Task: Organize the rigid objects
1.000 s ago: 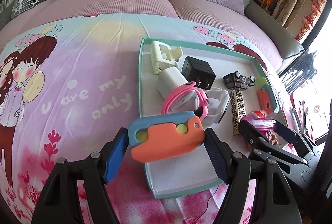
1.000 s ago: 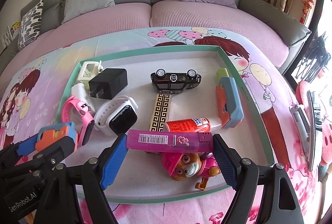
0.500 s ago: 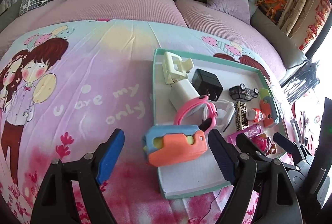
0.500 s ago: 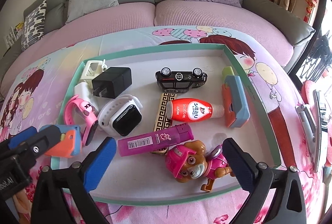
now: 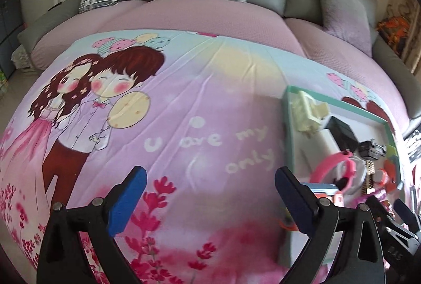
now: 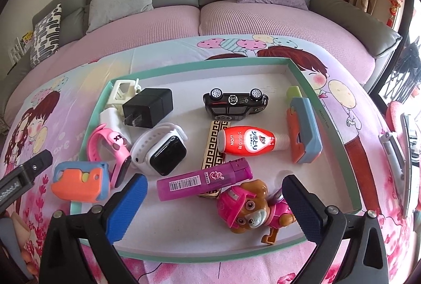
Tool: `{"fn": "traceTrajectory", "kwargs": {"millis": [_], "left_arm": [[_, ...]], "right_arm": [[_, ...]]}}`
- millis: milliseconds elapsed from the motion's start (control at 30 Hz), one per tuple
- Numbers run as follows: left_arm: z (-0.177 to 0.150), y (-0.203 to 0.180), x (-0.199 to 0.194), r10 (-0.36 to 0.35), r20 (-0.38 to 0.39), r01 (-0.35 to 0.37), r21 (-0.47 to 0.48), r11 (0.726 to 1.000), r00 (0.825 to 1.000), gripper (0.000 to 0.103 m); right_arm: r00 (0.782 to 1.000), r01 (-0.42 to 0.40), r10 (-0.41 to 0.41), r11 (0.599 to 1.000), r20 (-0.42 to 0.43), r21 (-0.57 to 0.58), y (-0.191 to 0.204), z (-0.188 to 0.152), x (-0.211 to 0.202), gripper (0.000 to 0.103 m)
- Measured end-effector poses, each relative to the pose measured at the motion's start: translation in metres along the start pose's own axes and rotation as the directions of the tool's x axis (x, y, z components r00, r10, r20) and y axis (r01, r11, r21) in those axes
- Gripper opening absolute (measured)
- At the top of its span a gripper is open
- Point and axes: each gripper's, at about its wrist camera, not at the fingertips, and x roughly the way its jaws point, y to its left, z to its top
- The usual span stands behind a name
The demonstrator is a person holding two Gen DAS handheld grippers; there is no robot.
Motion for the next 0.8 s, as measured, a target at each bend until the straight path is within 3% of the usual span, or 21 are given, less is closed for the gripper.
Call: {"fn": "traceTrajectory", "kwargs": {"millis": [133,433,800], "left_arm": [[-0.002,0.006,0.007,0.036,-0.015,-0.036,-0.016,0.999,0.999,0.098],[-0.002,0.005,0.004,0.018,-0.036,-0.018,-0.021,1.000,0.999,0.098],[-0.009,0.001,-0.030,0.044,0.065,-0.046,0.041,0.998,0.997,0.098]], "right_arm": [[1.000,-0.019,0.019,1.000,-0.004,0.001,0.002,0.000,0.000,0.103],[0.999,-0.053,0.053,0.999,0.006,-0.006,0.011,0.002,-0.005,0.103],[0.998,-0.051,0.051,0.999,0.046,-0.003,0.016,0.001,-0.023,0.103]]}}
